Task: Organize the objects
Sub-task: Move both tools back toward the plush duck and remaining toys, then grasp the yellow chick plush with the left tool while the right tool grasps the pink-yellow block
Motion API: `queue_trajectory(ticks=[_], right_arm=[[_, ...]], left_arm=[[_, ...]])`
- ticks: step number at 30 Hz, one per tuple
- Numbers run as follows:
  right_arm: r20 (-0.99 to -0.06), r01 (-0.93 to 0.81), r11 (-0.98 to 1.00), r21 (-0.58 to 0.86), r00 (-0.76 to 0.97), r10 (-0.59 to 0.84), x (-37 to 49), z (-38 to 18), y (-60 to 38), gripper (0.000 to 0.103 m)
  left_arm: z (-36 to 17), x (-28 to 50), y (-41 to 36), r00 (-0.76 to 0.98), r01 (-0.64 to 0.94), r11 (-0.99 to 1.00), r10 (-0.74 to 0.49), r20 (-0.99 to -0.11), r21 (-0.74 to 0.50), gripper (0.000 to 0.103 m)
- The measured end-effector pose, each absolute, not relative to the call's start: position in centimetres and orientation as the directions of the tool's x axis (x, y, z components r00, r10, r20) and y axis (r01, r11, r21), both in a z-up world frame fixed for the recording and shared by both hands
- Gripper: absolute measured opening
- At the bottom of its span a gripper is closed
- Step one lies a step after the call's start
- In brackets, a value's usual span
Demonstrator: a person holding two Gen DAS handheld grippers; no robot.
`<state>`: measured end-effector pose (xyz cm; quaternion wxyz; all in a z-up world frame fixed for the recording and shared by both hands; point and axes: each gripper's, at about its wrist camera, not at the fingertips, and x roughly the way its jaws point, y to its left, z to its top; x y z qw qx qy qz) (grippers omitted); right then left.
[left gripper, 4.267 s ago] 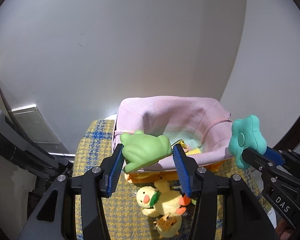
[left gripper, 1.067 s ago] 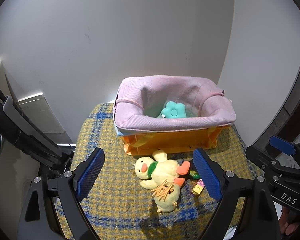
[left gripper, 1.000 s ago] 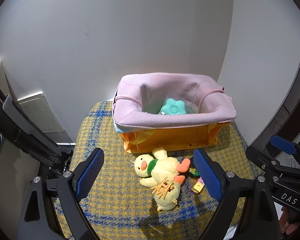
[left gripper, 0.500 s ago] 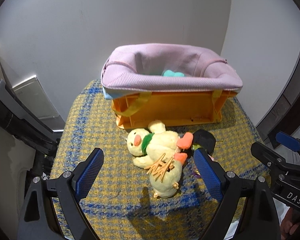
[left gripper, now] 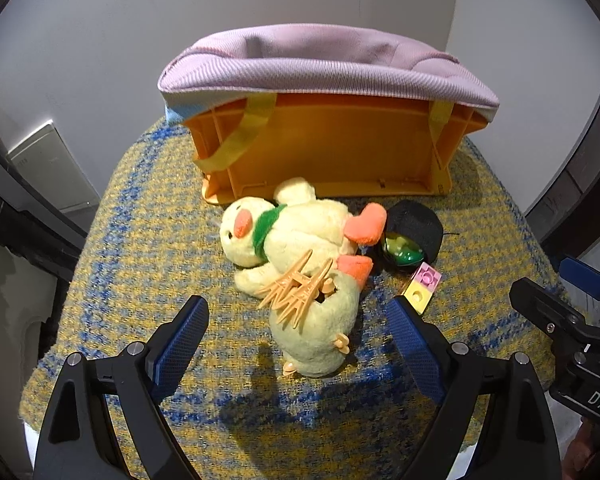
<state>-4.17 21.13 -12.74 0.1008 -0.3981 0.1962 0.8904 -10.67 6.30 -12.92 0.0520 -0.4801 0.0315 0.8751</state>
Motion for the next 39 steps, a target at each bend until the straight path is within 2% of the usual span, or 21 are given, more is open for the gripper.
queue_trajectory(ticks=[5, 12, 23, 39], right_arm=[[-0.762, -0.339, -0.901, 0.269, -0.648, 0.016, -4.4, -14.0, 21.2, 0.082], [-0.774, -0.341, -0.902, 0.265, -0.633, 0.012, -4.6, -14.8, 21.2, 0.082], [-0.772, -0.304, -0.915, 0.266, -0.636, -0.012, -5.7, -14.5, 19.7, 0.082], [-0.79, -0.25, -0.929, 0.273, -0.609, -0.069, -10.1, -16.0, 16.4, 0.082]], left_arm=[[-14.6, -11.0, 6.8, -0.502, -0.133, -0.991, 0.067, -0.862, 0.001, 0.078], [-16.1, -11.3, 7.3, -0.47, -0.144, -0.989, 0.077, -0.879, -0.01, 0.052], [-15.4, -9.9, 5.9, -0.5, -0.102, -0.995, 0.061, -0.864, -0.011, 0.051], [-15.2, -9.4, 1.1, -0.523, 0.011, -1.0, -0.023, -0.852, 0.021, 0.051]])
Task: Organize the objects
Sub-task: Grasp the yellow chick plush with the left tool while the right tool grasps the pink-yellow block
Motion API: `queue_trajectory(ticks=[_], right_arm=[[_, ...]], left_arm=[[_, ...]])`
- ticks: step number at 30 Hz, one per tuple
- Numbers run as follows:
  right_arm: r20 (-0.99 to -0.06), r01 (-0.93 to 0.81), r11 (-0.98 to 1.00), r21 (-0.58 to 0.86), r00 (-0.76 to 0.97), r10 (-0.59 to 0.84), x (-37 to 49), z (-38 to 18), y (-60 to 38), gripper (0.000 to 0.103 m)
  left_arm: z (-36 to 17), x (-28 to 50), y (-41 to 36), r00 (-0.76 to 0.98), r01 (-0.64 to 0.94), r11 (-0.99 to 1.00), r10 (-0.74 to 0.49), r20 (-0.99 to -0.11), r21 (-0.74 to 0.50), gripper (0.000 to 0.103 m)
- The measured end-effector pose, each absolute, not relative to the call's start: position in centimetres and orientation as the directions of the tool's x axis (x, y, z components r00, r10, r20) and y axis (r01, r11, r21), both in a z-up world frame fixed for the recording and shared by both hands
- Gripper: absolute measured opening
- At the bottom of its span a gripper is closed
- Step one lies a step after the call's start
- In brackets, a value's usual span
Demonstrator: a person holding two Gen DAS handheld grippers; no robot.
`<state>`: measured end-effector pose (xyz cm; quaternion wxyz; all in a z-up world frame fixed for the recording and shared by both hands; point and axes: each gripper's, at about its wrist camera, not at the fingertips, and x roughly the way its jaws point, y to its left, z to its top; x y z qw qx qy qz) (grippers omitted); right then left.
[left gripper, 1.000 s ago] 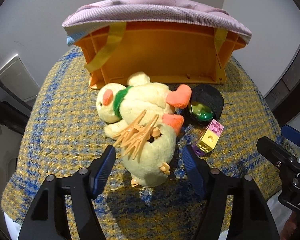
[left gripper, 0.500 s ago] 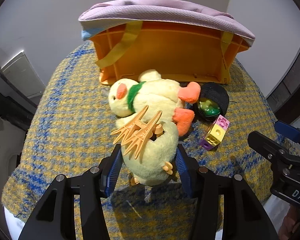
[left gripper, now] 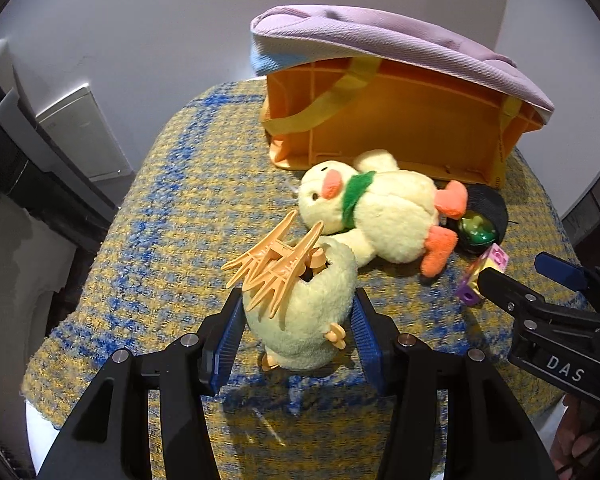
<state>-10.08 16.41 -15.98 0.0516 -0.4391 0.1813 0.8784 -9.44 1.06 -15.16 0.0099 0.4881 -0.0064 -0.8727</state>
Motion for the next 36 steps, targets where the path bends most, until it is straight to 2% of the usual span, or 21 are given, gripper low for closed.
queue_trajectory(ticks=[7, 14, 17, 19, 36], right_arm=[[-0.812, -0.242, -0.93, 0.277, -0.576, -0.092, -11.6, -17.2, 15.7, 0.073], [-0.819, -0.241, -0.927, 0.289, -0.563, -0.109, -12.6, -18.0, 15.6, 0.069], [-0.821, -0.236, -0.924, 0.3, -0.557, -0.124, -12.9, -18.2, 15.6, 0.059], [-0.826, -0.231, -0.925, 0.303, -0.548, -0.134, -13.1, -18.5, 15.6, 0.043], [-0.796, -0.229, -0.921, 0.314, -0.592, -0.123, -10.6, -15.6, 16.1, 0.043]], left_arm=[[-16.0, -10.0, 0.4, -0.513, 0.019, -1.0, -0.023, -0.858, 0.015, 0.051], [-16.2, -10.1, 0.4, -0.514, 0.016, -1.0, -0.021, -0.857, 0.015, 0.051], [-16.3, -10.1, 0.4, -0.514, 0.016, -1.0, -0.02, -0.858, 0.014, 0.051], [-16.4, -10.1, 0.5, -0.514, 0.015, -1.0, -0.022, -0.857, 0.017, 0.051], [-14.6, -9.3, 0.9, -0.536, 0.006, -1.0, -0.014, -0.844, 0.013, 0.051]])
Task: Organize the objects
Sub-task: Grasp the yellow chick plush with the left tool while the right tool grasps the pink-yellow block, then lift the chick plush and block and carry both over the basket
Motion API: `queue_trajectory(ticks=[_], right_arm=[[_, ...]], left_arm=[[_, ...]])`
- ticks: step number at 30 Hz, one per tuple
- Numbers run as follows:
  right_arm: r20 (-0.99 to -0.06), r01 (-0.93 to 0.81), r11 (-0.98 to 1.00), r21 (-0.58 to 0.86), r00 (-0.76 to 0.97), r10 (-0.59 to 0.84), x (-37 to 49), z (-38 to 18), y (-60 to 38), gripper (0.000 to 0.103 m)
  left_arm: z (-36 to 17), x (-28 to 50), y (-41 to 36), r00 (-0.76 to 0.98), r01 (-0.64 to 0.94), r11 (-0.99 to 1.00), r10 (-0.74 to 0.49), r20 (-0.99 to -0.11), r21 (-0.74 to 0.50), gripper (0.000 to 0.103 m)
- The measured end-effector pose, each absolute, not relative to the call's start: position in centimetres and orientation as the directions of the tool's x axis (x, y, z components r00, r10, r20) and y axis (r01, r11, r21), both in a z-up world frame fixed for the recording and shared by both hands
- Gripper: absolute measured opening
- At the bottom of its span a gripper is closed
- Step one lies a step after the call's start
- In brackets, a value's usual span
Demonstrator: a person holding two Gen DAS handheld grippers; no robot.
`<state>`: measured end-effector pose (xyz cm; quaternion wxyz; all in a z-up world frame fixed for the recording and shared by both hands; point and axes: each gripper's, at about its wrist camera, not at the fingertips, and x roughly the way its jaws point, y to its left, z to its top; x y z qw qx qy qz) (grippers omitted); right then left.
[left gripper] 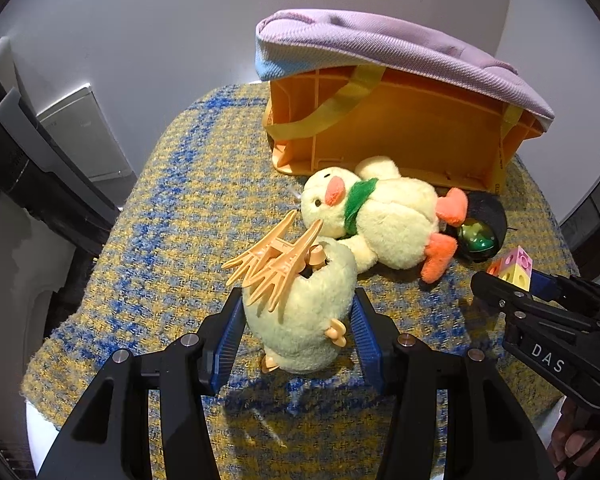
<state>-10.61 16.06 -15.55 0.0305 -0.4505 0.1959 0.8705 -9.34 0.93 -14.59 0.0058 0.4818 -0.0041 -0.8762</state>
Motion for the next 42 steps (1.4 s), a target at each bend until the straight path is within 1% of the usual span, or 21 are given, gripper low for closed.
queue_trajectory(ticks=[15, 23, 42], right_arm=[[-0.722, -0.232, -0.918, 0.322, -0.687, -0.08, -7.5, -9.1, 18.4, 0.043], [-0.678, -0.24, -0.916, 0.323, -0.734, -0.047, -6.2, -5.2, 20.1, 0.043], [-0.599, -0.241, -0.923, 0.299, -0.801, 0.015, -8.6, 1.7, 23.3, 0.043]], left_arm=[[-8.3, -9.1, 3.3, -0.613, -0.035, -0.999, -0.005, -0.79, 0.034, 0.051], [-4.8, -10.1, 4.3, -0.652, -0.064, -0.998, 0.024, -0.758, 0.023, 0.051], [2.0, -14.5, 5.2, -0.719, -0.119, -0.993, 0.079, -0.691, 0.011, 0.051]])
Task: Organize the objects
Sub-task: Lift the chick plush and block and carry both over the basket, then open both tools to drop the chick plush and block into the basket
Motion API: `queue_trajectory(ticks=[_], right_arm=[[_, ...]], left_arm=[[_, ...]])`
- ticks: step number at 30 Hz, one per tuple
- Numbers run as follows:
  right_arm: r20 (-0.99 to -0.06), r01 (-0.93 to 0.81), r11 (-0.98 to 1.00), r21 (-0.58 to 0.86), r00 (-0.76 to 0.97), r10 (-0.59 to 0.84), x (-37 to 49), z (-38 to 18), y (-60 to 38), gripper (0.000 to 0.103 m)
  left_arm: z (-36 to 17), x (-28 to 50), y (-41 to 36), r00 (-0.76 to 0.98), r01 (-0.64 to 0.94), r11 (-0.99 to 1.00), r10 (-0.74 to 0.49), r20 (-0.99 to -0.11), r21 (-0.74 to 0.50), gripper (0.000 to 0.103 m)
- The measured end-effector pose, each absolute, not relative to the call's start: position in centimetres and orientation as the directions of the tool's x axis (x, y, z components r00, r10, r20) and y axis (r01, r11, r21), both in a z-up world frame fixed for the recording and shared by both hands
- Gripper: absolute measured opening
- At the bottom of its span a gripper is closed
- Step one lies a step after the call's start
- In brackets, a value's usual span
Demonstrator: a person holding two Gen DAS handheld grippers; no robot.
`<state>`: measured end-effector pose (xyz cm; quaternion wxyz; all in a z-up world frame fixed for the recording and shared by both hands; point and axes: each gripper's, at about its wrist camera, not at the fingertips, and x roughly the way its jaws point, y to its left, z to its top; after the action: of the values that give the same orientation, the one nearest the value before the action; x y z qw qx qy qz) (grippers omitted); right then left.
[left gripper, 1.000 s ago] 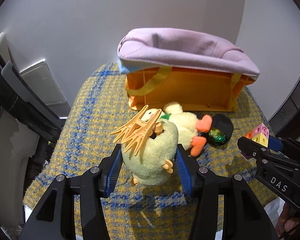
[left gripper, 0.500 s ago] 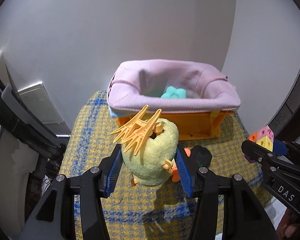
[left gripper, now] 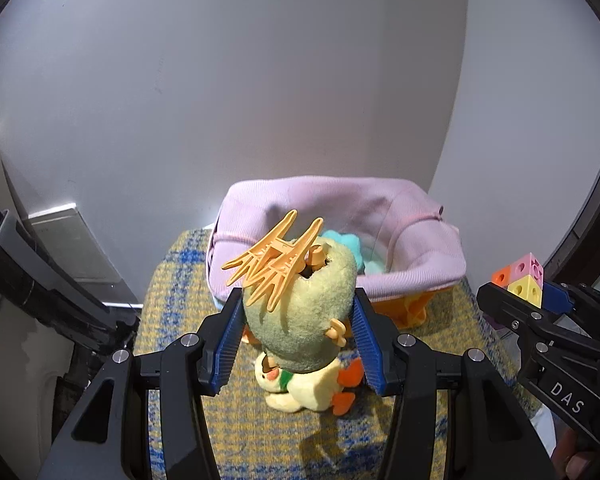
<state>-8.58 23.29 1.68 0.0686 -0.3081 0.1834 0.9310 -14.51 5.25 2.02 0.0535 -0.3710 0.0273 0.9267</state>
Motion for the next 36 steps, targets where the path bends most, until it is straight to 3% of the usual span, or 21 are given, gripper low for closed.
queue_trajectory(ticks=[16, 36], right_arm=[[-0.576, -0.231, -0.931, 0.283, -0.817, 0.028, -13.9, 4.2, 25.0, 0.043], [-0.606, -0.231, -0.924, 0.306, -0.795, -0.002, -19.8, 2.3, 27.2, 0.043]], left_arm=[[3.6, -20.5, 4.8, -0.716, -0.14, -0.99, 0.108, -0.689, -0.01, 0.051], [1.4, -26.9, 5.3, -0.682, -0.159, -0.987, 0.111, -0.723, -0.001, 0.051]])
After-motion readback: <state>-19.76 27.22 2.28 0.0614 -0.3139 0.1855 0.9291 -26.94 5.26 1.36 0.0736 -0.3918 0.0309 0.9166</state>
